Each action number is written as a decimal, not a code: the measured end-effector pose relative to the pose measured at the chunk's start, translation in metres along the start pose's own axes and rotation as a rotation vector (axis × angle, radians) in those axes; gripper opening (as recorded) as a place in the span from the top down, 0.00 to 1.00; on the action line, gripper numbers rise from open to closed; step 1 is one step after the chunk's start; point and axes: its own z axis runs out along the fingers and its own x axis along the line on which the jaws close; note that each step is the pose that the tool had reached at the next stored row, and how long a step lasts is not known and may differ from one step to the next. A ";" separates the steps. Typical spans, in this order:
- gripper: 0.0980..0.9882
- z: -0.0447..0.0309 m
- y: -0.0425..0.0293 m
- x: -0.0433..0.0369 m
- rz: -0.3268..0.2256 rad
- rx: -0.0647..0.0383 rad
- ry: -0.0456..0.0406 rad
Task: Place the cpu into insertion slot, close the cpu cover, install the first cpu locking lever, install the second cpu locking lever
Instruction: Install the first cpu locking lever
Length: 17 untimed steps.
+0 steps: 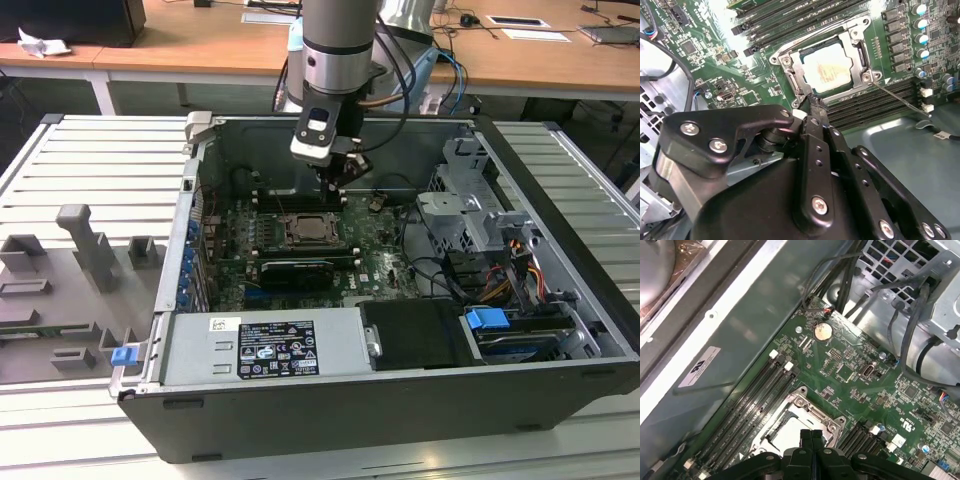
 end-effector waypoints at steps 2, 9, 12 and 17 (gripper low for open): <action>0.99 0.0000 0.0000 0.0000 -0.011 0.000 0.0006; 0.99 0.0000 0.0000 0.0000 -0.057 -0.001 0.0029; 0.99 0.0000 0.0000 0.0000 -0.086 -0.001 0.0045; 0.99 0.0000 -0.0001 0.0001 -0.217 -0.002 0.0112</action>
